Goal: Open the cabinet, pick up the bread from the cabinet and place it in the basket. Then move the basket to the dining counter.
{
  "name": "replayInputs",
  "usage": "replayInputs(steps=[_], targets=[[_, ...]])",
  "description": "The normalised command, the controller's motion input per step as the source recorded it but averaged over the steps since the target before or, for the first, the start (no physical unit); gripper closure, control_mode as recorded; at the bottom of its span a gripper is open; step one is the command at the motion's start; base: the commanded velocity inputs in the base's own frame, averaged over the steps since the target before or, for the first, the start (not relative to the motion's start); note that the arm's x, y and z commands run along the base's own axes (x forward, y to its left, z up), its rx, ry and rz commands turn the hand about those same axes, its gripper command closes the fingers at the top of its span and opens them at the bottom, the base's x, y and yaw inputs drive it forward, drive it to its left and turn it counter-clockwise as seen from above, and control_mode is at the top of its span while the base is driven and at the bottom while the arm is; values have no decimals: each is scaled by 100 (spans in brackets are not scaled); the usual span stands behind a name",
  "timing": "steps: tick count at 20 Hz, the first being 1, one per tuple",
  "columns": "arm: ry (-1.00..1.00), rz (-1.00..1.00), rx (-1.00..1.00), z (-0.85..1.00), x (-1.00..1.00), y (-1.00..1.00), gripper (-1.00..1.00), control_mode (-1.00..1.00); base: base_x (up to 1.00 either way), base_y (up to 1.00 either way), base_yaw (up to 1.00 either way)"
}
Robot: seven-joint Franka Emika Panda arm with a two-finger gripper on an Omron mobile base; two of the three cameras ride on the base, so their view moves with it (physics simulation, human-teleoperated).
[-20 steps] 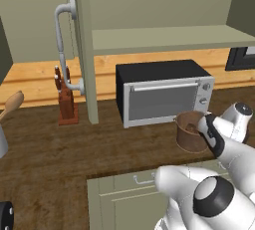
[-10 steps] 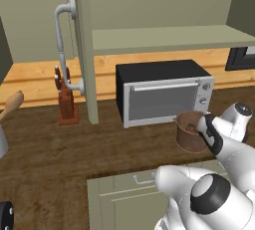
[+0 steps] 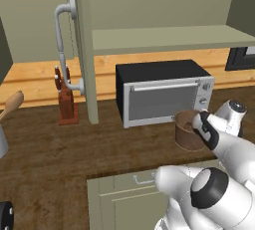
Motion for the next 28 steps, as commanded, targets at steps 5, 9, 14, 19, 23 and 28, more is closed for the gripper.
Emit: replayInputs(steps=[5,9,14,19,23,28], targets=[[0,0,0,0,15,17,-100,-100,0,0,0],[0,0,0,-8,26,6,-100,-100,0,0,0],[0,0,0,-44,3,0,-100,-100,0,0,0],[0,0,0,-70,0,0,-100,-100,0,0,0],[0,0,0,-63,-3,26,100,-100,0,0,0],[-1,0,0,-40,-26,65,100,-100,0,0,0]])
